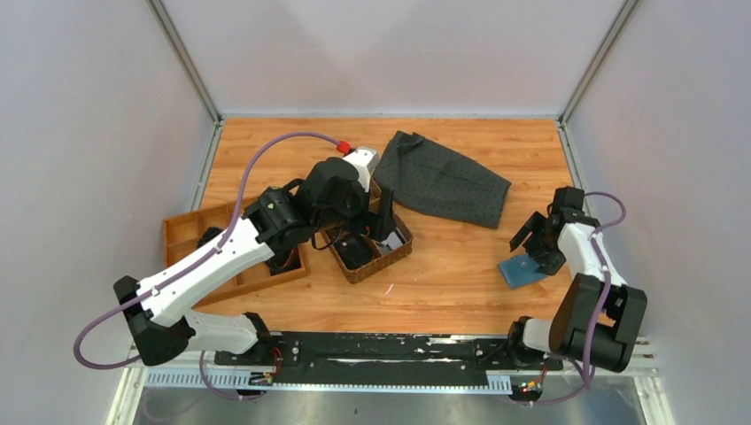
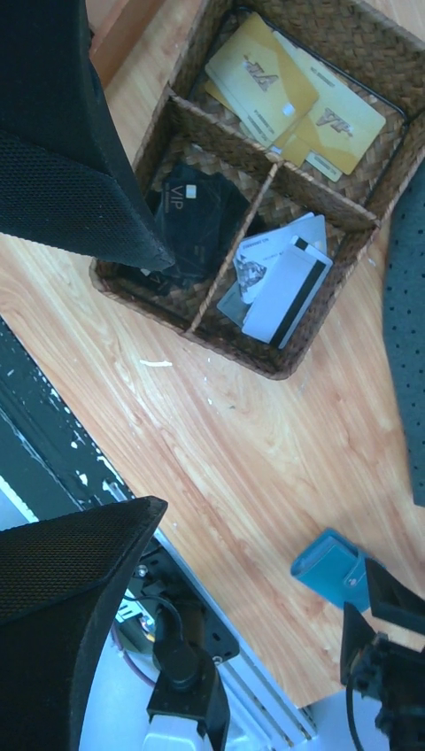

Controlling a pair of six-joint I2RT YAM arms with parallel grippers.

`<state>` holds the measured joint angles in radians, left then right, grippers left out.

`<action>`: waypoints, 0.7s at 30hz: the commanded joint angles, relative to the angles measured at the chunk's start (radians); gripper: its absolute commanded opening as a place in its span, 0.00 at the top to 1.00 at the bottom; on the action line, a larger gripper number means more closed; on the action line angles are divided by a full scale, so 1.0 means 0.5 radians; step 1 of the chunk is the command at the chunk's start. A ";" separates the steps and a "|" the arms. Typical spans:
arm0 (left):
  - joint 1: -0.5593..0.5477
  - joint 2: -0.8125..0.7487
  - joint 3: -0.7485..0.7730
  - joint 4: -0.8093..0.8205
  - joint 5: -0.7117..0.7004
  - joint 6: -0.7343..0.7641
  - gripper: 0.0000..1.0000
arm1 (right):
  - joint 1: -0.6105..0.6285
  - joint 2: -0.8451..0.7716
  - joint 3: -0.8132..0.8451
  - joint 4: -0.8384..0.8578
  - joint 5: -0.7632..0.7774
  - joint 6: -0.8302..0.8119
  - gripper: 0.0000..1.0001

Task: Take the credit cards out of the card holder
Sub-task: Move the card holder to the center of the board.

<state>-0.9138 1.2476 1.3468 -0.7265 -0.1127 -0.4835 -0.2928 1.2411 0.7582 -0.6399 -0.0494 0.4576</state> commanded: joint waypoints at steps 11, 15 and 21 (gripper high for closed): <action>-0.019 -0.049 -0.101 0.121 0.069 -0.047 0.00 | 0.341 0.411 0.061 0.324 -0.325 -0.175 0.27; -0.019 -0.009 -0.092 0.130 0.103 -0.060 0.00 | 0.608 0.545 0.174 0.280 -0.343 -0.258 0.33; -0.025 0.017 -0.091 0.128 0.120 -0.064 0.00 | 0.945 0.626 0.268 0.113 -0.367 -0.414 0.33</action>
<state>-0.9142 1.2400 1.3029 -0.6811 -0.0692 -0.5087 0.0860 1.5040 0.9077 -0.4992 -0.1535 0.3119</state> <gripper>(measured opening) 1.000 0.666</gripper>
